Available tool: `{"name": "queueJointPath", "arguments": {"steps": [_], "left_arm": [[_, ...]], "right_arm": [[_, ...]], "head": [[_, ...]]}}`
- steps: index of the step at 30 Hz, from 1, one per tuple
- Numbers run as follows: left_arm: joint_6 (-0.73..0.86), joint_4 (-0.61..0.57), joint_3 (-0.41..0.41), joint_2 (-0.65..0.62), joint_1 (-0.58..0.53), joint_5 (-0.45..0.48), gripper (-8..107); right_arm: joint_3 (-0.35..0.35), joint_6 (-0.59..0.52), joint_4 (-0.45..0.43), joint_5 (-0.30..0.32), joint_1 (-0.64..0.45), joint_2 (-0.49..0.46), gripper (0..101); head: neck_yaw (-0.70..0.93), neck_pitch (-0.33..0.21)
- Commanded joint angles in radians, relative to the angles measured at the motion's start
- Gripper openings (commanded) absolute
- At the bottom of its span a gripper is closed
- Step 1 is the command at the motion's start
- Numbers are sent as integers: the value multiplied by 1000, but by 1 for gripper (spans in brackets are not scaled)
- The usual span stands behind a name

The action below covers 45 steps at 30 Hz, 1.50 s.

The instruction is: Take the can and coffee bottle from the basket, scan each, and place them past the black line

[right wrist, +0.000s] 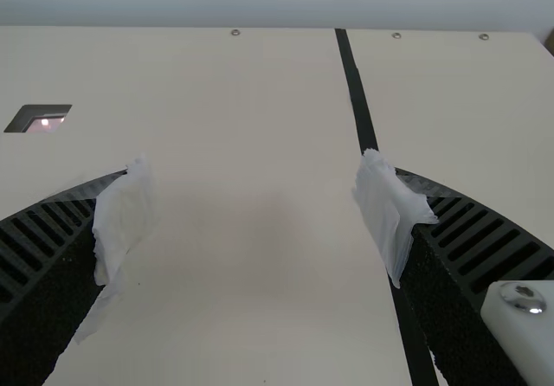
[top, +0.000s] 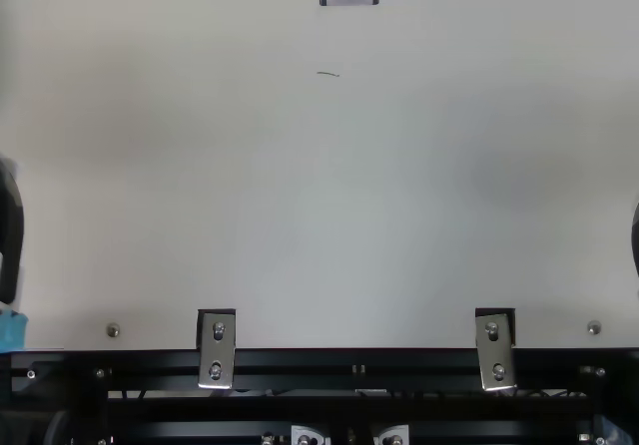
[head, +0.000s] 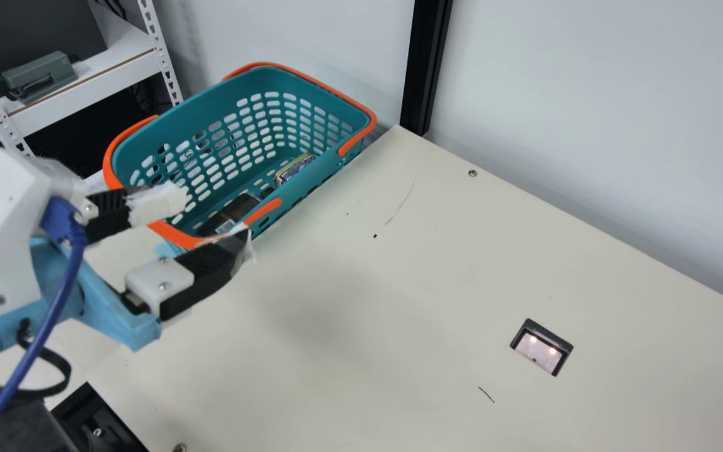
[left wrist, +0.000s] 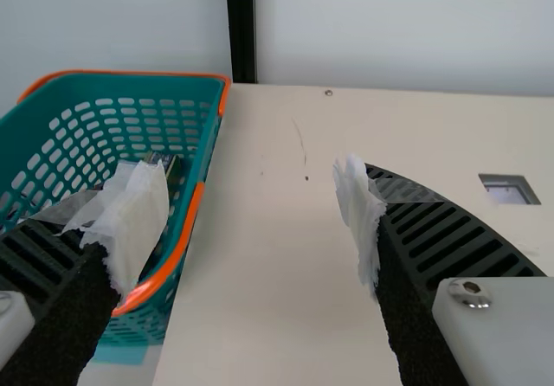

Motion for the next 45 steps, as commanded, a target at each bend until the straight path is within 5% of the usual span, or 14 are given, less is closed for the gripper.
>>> {"name": "queueJointPath", "arguments": {"steps": [1,8,14,33,41,45], "left_arm": [[-10,10,-31,36,15,-2,90],[-10,17,-43,49,19,-5,90],[-10,17,-43,49,19,-5,90],[-10,17,-43,49,19,-5,90],[-10,17,-43,49,19,-5,90],[-10,17,-43,49,19,-5,90]], "right_arm": [[0,0,0,0,0,0,101],[-19,6,5,11,10,3,101],[-126,-3,24,54,32,42,101],[-559,17,75,411,127,135,101],[-658,78,142,546,195,155,101],[-660,89,155,552,207,158,101]], "head": [[17,-24],[17,-24],[17,-24],[17,-24],[17,-24],[17,-24]]}}
